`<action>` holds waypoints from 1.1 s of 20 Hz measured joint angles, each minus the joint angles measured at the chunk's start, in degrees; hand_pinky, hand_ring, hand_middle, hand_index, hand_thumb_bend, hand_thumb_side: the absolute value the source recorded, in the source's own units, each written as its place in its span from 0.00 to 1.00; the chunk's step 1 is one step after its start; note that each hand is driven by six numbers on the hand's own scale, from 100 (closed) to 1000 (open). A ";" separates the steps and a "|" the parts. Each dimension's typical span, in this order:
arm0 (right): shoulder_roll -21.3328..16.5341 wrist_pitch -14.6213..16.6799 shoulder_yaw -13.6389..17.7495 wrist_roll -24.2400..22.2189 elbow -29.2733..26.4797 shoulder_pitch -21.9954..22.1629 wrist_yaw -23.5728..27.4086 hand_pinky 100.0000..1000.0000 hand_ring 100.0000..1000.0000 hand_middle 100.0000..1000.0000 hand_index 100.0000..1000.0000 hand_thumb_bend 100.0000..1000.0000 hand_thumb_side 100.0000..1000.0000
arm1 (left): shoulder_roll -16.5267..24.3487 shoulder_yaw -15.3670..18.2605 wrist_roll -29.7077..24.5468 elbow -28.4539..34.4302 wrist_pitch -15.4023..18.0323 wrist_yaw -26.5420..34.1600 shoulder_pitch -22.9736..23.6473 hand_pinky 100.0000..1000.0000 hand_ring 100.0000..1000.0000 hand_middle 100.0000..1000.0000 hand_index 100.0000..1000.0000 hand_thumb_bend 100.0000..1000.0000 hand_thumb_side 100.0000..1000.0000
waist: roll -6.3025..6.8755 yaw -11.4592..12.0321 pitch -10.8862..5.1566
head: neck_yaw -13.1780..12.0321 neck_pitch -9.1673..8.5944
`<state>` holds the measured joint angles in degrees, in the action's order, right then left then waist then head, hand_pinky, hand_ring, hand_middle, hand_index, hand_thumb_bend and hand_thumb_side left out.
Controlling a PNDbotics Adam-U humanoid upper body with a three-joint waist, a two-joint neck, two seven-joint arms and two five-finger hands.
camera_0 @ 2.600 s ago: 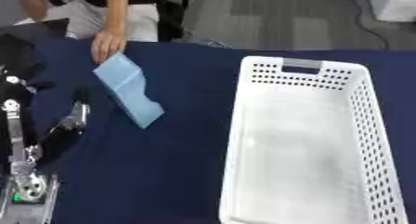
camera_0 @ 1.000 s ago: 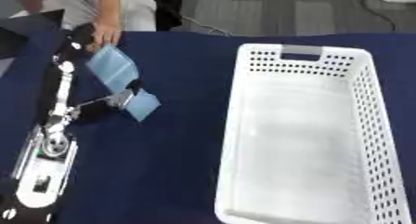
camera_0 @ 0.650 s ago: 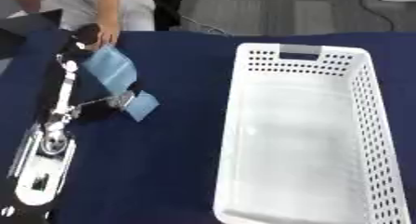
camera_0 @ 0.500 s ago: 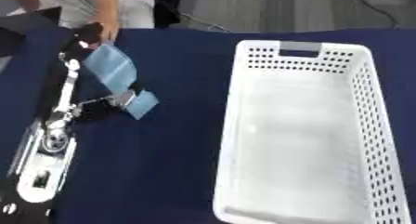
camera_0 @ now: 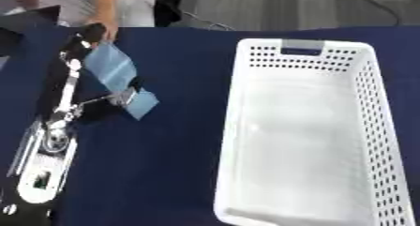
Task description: Pick up objects on the table and place them in the box.
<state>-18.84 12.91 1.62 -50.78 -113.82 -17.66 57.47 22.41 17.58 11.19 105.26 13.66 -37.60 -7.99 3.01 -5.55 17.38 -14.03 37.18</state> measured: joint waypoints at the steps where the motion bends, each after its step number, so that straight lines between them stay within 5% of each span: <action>1: -0.01 0.00 0.00 0.00 0.00 -0.01 0.01 0.79 0.71 0.77 0.90 0.00 0.78 | 0.22 -0.01 -0.37 -0.15 0.08 -0.21 0.00 0.74 0.86 0.89 0.92 0.27 0.41 | 0.05 -0.02 0.00 | 0.13 0.12; 5: -0.45 -0.04 0.01 -0.04 0.00 -0.09 0.09 0.79 0.71 0.77 0.90 0.00 0.78 | 0.74 -0.05 -2.29 -0.67 0.59 -1.44 0.02 0.75 0.86 0.89 0.91 0.22 0.41 | 0.26 -0.29 0.02 | 0.45 0.37; 7: -0.47 -0.12 0.03 -0.10 0.00 -0.32 0.21 0.79 0.71 0.77 0.90 0.00 0.78 | 0.86 -0.07 -3.08 -0.72 0.84 -2.04 0.03 0.73 0.84 0.87 0.87 0.12 0.26 | 0.47 -0.32 0.03 | 0.49 0.40; 8: -0.47 -0.17 0.04 -0.15 0.00 -0.42 0.26 0.79 0.71 0.77 0.89 0.00 0.78 | 1.16 -0.08 -3.33 -0.79 0.94 -2.24 0.05 0.71 0.83 0.86 0.84 0.06 0.05 | 0.50 -0.32 0.04 | 0.49 0.45; 10: -0.47 -0.28 0.08 -0.24 0.00 -0.50 0.43 0.79 0.71 0.77 0.89 0.00 0.78 | 1.86 -0.15 -4.05 -1.02 0.91 -2.52 0.21 0.64 0.79 0.82 0.80 0.03 0.00 | 0.57 -0.34 0.04 | 0.55 0.62; 12: -0.48 -0.30 0.17 -0.25 0.00 -0.51 0.53 0.79 0.71 0.77 0.89 0.00 0.78 | 2.53 -0.32 -5.21 -1.25 0.81 -2.68 0.22 0.46 0.63 0.68 0.68 0.00 0.01 | 0.70 -0.35 0.04 | 0.88 0.78; 15: -0.48 -0.32 0.19 -0.26 0.00 -0.53 0.65 0.79 0.71 0.77 0.88 0.00 0.78 | 3.14 -0.41 -6.59 -1.30 1.20 -2.68 0.22 0.00 0.30 0.33 0.37 0.00 0.11 | 0.73 -0.42 0.04 | 0.96 0.83; 17: -0.48 -0.33 0.19 -0.26 0.00 -0.54 0.82 0.79 0.71 0.77 0.88 0.00 0.78 | 3.30 -0.55 -6.23 -1.30 1.66 -2.26 0.26 0.00 0.11 0.13 0.18 0.00 0.06 | 0.73 -0.51 0.04 | 0.98 0.86; 19: -0.48 -0.35 0.20 -0.26 0.00 -0.54 0.90 0.79 0.71 0.77 0.88 0.00 0.78 | 3.30 -0.71 -4.61 -1.30 2.13 -1.20 0.48 0.00 0.00 0.03 0.09 0.00 0.00 | 0.73 -0.52 0.04 | 0.98 0.87; 22: -0.48 -0.45 0.20 -0.33 0.00 -0.54 1.01 0.79 0.71 0.77 0.88 0.00 0.78 | 3.39 -1.08 -2.60 -1.30 3.23 -0.82 0.80 0.00 0.00 0.01 0.08 0.00 0.00 | 0.73 -0.58 0.04 | 0.99 0.88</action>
<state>-19.33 12.47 1.82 -51.11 -113.82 -18.20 58.48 25.80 16.49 8.58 103.96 16.88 -38.42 -7.19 3.74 -6.12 17.42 -13.04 38.06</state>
